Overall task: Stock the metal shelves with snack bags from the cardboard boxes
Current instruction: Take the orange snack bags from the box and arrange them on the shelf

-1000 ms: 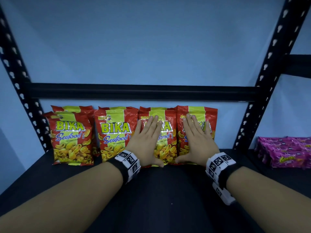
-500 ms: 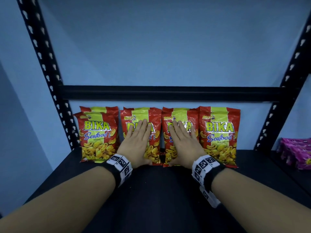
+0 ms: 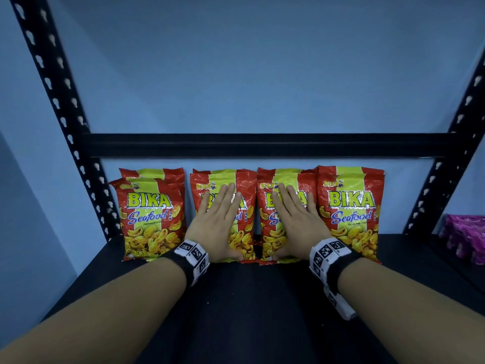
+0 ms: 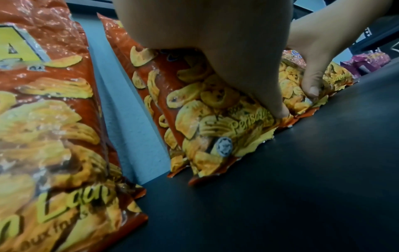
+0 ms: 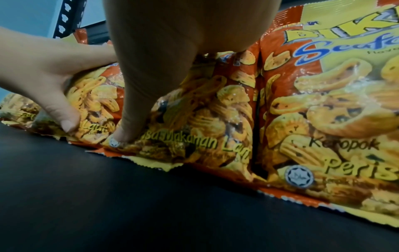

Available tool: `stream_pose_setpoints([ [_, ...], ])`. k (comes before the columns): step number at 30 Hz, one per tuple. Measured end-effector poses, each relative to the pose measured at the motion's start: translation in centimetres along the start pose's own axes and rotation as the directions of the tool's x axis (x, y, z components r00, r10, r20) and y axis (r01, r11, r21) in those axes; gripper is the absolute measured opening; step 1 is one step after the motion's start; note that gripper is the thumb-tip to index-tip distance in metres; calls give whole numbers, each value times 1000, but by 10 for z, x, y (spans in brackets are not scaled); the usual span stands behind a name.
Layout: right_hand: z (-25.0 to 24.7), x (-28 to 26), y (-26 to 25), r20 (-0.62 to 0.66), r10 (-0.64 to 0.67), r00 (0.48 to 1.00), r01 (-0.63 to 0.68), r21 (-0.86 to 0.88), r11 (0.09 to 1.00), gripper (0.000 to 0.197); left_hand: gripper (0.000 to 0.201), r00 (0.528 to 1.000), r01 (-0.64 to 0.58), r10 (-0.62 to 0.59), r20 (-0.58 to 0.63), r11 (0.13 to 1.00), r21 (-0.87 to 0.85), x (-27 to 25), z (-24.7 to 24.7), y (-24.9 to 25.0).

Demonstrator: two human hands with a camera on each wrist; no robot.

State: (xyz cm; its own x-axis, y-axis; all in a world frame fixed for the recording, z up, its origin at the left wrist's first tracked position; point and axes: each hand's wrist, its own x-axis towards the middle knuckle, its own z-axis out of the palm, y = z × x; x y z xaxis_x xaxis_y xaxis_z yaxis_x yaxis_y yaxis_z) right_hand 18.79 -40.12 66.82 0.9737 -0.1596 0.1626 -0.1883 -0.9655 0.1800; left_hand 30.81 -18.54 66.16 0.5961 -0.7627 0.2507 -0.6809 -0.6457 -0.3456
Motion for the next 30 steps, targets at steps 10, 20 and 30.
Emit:
stream_pose_setpoints([
  [10,10,12,8,-27,-26,999,26,-31,999,168,154,998,-39,40,-46,999,16,7,15,-6],
  [20,-9,-2,-7,3,-6,1000,6,-43,999,165,156,999,-37,37,25,999,30,-5,-7,-1],
  [30,-9,-48,-62,195,-53,979,19,173,985,28,26,991,-67,105,87,930,-360,-80,-9,-34],
])
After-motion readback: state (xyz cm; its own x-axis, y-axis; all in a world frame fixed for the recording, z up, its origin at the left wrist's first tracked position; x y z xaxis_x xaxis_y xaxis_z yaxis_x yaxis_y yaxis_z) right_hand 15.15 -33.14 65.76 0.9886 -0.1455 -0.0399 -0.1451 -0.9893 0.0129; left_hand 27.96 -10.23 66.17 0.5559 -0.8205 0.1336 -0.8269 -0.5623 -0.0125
